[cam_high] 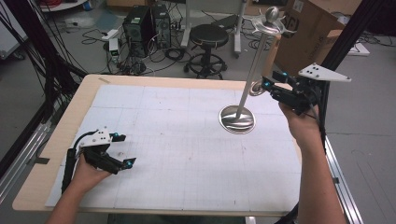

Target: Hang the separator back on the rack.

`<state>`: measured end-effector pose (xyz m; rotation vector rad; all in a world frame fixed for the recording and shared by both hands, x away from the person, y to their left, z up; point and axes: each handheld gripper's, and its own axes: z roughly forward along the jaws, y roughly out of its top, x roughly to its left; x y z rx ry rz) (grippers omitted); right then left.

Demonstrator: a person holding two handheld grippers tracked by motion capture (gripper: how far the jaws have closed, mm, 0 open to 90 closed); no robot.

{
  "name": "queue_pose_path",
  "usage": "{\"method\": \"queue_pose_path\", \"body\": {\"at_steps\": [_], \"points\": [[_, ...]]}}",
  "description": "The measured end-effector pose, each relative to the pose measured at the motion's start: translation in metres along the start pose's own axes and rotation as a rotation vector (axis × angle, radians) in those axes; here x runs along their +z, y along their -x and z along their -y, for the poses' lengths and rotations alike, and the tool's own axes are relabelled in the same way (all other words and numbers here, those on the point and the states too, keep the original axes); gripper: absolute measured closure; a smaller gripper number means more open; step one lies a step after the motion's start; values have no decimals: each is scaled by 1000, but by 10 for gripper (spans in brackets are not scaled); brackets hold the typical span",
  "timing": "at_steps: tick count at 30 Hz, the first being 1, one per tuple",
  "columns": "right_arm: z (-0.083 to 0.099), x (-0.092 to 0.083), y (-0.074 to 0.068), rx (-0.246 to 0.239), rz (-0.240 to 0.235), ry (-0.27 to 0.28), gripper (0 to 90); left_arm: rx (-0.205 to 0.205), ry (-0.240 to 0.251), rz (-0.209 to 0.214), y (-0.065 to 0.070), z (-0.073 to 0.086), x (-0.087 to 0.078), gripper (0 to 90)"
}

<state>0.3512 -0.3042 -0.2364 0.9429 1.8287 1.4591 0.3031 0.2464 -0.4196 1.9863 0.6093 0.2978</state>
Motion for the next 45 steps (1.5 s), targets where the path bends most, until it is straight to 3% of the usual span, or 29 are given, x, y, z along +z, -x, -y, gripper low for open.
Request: {"method": "queue_pose_path", "body": {"at_steps": [10,26,43,45], "points": [[-3,-10,-13,-33,-49,6,482,-2,-1,0,0,0,0,24],[7,-4,-38,-80,-195,-37,429,-3,5,3,0,0,0,23],[29,8,-55,-125,-307,-106,360,2,27,23,0,-1,-2,23],[33,10,-57,-145,-316,-136,349,1,30,28,1,-1,-2,23]]}}
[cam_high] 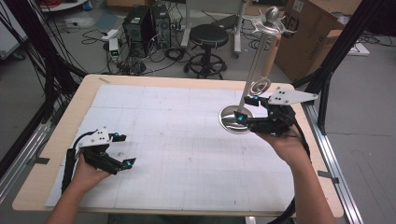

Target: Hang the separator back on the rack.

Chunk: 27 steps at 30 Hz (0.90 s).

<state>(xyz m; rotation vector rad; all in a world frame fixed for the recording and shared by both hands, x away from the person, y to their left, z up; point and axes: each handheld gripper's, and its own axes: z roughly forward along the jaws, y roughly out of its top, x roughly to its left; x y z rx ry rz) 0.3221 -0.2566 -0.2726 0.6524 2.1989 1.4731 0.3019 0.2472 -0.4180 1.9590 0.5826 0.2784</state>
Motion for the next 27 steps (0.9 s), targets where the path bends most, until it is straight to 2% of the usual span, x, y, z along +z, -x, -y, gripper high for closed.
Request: {"method": "queue_pose_path", "body": {"at_steps": [4,8,19,27], "points": [[8,7,-3,-71,-14,-96,323,0,3,0,-1,0,0,24],[14,10,-5,-82,-36,-117,295,0,2,0,-1,0,0,23],[30,18,-9,-66,-84,-131,236,-9,16,8,0,0,-1,23],[55,22,-8,-6,-102,-137,197,-3,13,11,0,0,-1,24]]}}
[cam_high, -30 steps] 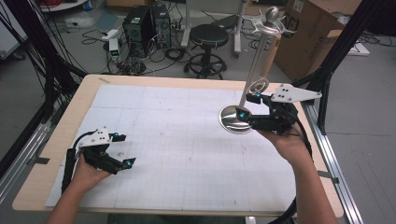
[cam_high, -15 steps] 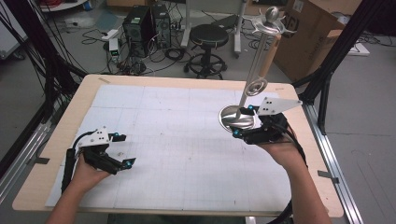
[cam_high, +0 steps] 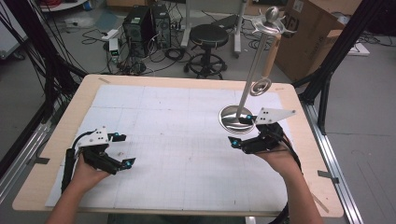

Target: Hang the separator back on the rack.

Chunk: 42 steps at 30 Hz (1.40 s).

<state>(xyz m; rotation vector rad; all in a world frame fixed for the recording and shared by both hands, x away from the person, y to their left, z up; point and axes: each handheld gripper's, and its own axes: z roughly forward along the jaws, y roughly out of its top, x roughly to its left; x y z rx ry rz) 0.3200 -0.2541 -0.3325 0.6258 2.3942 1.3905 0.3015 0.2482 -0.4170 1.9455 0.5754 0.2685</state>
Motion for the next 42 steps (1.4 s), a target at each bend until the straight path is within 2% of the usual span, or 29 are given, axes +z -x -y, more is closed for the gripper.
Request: {"method": "queue_pose_path", "body": {"at_steps": [11,15,17,19,21,36,42], "points": [[39,10,-2,67,-21,32,174,4,1,9,1,0,1,23],[53,13,-2,91,-16,32,167,5,2,12,1,0,1,23],[58,14,-1,97,-10,13,167,7,3,13,1,0,2,24],[60,14,-1,98,0,2,166,7,3,12,1,0,1,24],[62,13,-1,102,-2,13,165,9,3,10,1,-1,1,23],[76,17,4,138,-14,-19,152,8,0,11,1,-2,3,23],[76,17,5,135,-13,-24,152,13,-4,12,2,-2,4,23]]}}
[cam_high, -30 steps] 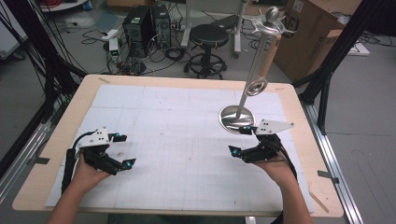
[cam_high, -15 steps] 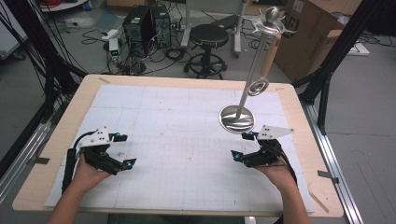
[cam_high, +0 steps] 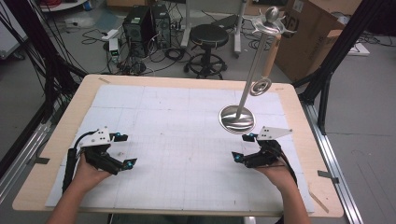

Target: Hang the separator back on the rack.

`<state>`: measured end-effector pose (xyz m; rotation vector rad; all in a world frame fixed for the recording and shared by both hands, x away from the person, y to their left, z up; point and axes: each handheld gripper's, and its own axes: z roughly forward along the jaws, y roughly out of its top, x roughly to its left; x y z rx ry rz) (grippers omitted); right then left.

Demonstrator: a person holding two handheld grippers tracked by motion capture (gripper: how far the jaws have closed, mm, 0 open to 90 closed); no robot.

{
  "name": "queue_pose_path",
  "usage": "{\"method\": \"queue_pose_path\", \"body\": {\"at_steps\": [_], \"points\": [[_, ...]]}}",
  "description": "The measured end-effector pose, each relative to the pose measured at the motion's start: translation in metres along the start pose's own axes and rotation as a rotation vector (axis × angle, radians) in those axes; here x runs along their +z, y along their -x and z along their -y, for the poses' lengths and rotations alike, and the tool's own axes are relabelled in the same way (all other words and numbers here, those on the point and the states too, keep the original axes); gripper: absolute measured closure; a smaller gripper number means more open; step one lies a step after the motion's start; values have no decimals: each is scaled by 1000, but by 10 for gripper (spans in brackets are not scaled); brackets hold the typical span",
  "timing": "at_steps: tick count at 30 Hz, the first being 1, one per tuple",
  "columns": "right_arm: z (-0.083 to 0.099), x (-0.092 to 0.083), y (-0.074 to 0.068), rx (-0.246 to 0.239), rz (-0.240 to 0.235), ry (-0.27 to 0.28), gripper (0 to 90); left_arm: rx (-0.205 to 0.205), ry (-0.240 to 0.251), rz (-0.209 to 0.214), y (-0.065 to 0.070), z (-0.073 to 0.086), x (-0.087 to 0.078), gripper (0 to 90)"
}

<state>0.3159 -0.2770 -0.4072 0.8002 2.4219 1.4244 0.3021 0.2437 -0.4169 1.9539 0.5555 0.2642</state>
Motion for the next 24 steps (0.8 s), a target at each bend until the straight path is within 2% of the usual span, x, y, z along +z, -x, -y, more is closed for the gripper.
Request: {"method": "queue_pose_path", "body": {"at_steps": [11,24], "points": [[0,4,-1,-4,3,-26,152,5,2,7,1,0,0,23],[3,2,2,11,6,-22,152,3,-2,6,1,0,1,24]]}}
